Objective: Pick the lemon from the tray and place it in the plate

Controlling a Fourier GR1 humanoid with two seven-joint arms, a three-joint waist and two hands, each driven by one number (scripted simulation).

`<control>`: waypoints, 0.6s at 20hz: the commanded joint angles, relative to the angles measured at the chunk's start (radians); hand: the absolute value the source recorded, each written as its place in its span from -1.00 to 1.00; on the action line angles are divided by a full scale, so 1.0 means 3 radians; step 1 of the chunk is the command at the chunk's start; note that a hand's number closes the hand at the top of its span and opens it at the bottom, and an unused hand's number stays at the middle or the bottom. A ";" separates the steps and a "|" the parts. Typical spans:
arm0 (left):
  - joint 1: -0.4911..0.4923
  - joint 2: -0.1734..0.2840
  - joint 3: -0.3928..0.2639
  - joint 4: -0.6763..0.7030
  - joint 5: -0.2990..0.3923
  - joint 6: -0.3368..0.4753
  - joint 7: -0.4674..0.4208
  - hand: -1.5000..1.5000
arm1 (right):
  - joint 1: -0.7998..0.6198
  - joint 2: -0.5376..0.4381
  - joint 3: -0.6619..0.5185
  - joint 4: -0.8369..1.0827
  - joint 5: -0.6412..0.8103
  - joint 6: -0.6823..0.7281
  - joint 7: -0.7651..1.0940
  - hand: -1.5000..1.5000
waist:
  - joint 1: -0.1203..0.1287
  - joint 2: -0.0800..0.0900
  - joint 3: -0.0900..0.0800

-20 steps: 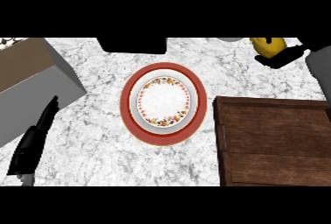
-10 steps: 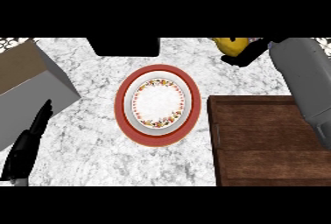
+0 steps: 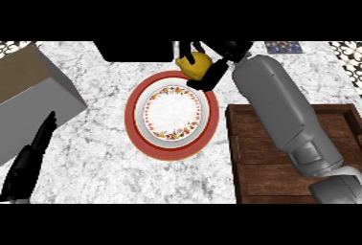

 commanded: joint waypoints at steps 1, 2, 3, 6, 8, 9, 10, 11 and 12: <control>0.0043 0.0054 0.0102 0.0015 0.0040 -0.0076 -0.0119 0.00 | 0.0060 0.0347 0.0220 -0.0034 0.0198 -0.0093 0.0310 1.00 | 0.0022 0.0008 0.0000; -0.0066 -0.0051 0.0005 0.0117 -0.0083 0.0018 -0.0080 0.00 | 0.0025 0.0273 0.0221 0.0171 0.0261 -0.0073 0.0205 1.00 | 0.0030 0.0023 0.0000; 0.0125 -0.0069 0.0009 0.0027 -0.0052 0.0000 -0.0173 0.00 | 0.0185 0.0443 0.0323 -0.0030 0.0290 -0.0122 0.0340 1.00 | 0.0017 0.0007 0.0000; -0.0139 -0.0026 0.0011 0.0028 -0.0068 -0.0076 0.0057 0.00 | 0.0054 0.0452 0.0577 0.0251 0.0096 -0.0318 0.0406 1.00 | 0.0079 0.0026 0.0001; -0.0219 -0.0027 0.0088 0.0258 0.0016 -0.0148 -0.0171 0.00 | 0.0040 0.0455 0.0813 0.0373 -0.0083 -0.0412 0.0430 1.00 | 0.0129 0.0042 -0.0002; -0.0138 -0.0019 0.0009 -0.0030 -0.0092 -0.0098 0.0048 0.00 | 0.0157 0.0456 0.0898 0.0334 -0.0108 -0.0347 0.0380 1.00 | 0.0113 0.0030 0.0001; -0.0227 0.0033 0.0115 0.0016 0.0010 -0.0154 0.0145 0.00 | 0.0217 0.0457 0.1061 0.0275 -0.0156 -0.0327 0.0430 1.00 | 0.0117 0.0029 0.0001; -0.0278 -0.0104 -0.0026 0.0179 -0.0122 -0.0060 0.0010 0.00 | 0.0270 0.0457 0.0986 0.0416 -0.0331 -0.0231 0.0330 1.00 | 0.0133 0.0046 0.0000; -0.0180 -0.0135 -0.0057 0.0096 -0.0138 -0.0031 -0.0042 0.00 | 0.0387 0.0458 0.0825 0.0319 -0.0597 -0.0307 0.0698 1.00 | 0.0155 0.0036 0.0000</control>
